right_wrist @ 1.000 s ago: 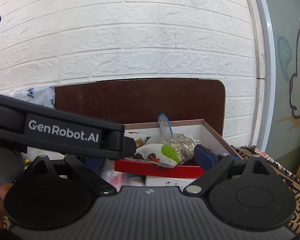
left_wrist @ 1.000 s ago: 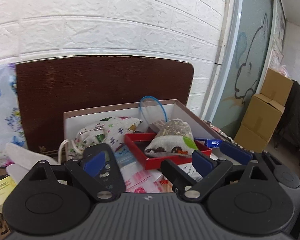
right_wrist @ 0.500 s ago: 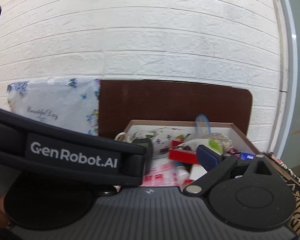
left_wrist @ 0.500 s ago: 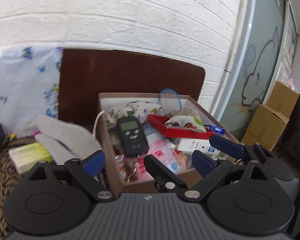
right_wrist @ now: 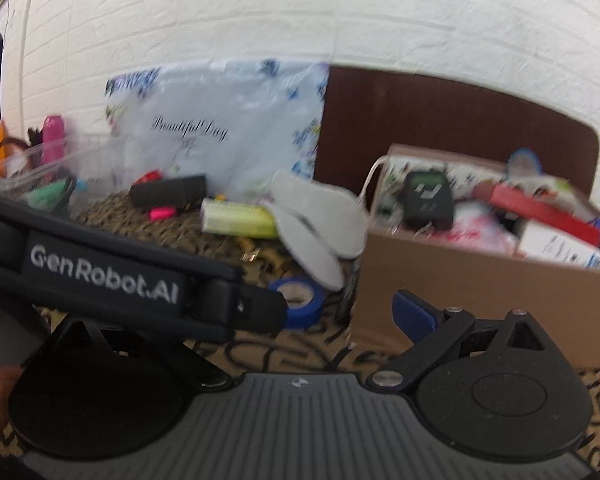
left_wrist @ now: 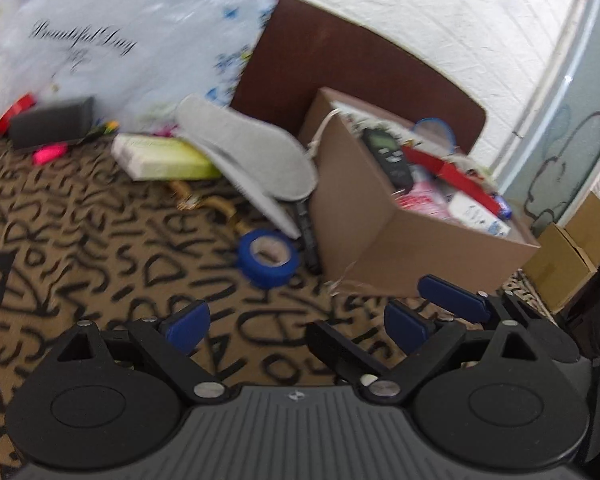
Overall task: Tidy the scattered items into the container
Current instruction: 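Move the left gripper back to the blue tape roll and close on it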
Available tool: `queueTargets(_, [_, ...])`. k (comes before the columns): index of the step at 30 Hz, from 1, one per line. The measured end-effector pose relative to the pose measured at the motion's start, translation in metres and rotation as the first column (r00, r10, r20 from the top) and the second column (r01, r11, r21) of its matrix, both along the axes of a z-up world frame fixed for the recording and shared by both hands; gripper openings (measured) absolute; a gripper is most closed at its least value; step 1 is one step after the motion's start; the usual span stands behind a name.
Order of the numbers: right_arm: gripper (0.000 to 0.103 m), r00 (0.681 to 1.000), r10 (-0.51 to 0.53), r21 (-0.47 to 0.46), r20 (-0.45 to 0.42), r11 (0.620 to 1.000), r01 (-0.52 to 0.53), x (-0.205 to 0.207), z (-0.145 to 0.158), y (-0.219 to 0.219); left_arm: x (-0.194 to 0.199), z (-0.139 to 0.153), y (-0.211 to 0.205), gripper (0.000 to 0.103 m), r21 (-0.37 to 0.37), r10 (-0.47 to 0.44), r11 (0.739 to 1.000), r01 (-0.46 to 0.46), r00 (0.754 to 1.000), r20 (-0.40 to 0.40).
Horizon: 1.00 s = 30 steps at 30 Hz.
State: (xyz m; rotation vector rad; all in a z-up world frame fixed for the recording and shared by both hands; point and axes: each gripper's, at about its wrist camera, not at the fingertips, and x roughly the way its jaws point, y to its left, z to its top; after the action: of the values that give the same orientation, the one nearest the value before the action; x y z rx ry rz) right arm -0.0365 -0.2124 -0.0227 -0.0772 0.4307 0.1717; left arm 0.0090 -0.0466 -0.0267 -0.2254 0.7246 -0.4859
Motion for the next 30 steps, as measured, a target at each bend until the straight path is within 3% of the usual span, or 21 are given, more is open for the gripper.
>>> queueTargets(4, [0.096, 0.998, 0.009, 0.001, -0.058, 1.0, -0.009, 0.007, -0.018, 0.007, 0.016, -0.016, 0.01, 0.095, -0.003, 0.031, 0.999, -0.032, 0.999, -0.043])
queueTargets(8, [0.083, 0.994, 0.009, 0.004, -0.106, 1.0, -0.008, 0.016, -0.028, 0.007, 0.036, -0.024, 0.005, 0.091, -0.003, 0.017, 1.0, -0.018, 0.999, -0.047])
queueTargets(10, [0.083, 0.994, 0.017, -0.001, -0.112, 1.0, -0.017, 0.021, -0.03, 0.009, 0.045, -0.025, 0.001, 0.088, 0.001, 0.015, 1.0, -0.015, 0.999, -0.044])
queueTargets(20, [0.066, 0.991, -0.02, -0.072, -0.133, 0.997, 0.01, 0.066, -0.045, 0.03, 0.09, -0.032, -0.02, 0.069, 0.038, -0.128, 0.991, 0.128, 0.992, -0.006])
queueTargets(30, [0.065, 0.986, -0.109, -0.156, -0.127, 0.984, 0.089, 0.092, -0.054, 0.042, 0.125, -0.045, -0.033, 0.05, 0.038, -0.218, 0.975, 0.22, 0.974, -0.059])
